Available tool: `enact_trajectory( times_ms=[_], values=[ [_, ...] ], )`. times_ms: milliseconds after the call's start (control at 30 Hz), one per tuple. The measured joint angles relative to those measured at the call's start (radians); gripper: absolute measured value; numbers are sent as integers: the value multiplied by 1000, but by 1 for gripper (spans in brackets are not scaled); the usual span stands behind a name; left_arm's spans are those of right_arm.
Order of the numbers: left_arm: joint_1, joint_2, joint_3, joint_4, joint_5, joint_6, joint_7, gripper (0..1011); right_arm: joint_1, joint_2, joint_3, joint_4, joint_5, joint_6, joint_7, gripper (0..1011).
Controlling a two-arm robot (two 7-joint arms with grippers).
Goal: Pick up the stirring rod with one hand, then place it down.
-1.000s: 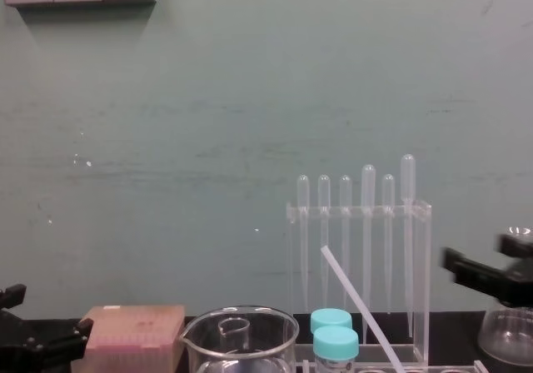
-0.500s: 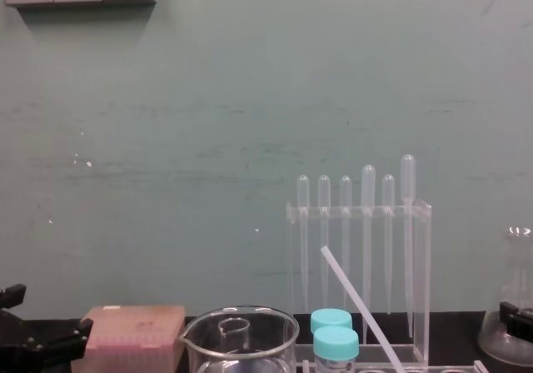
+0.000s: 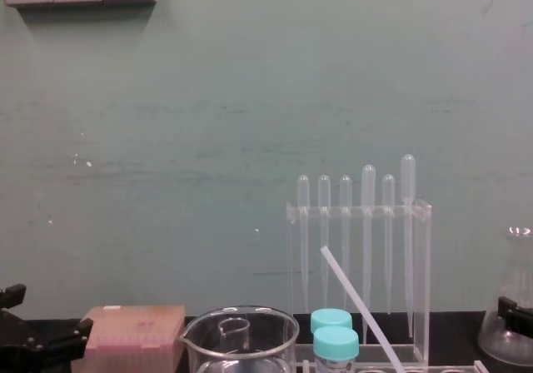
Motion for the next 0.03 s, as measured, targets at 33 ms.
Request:
enact_trajectory(
  times_ms=[33],
  values=[
    [0,0,0,0,0,0,0,1000,0,0,0,0,0,0,0,1003]
  ],
)
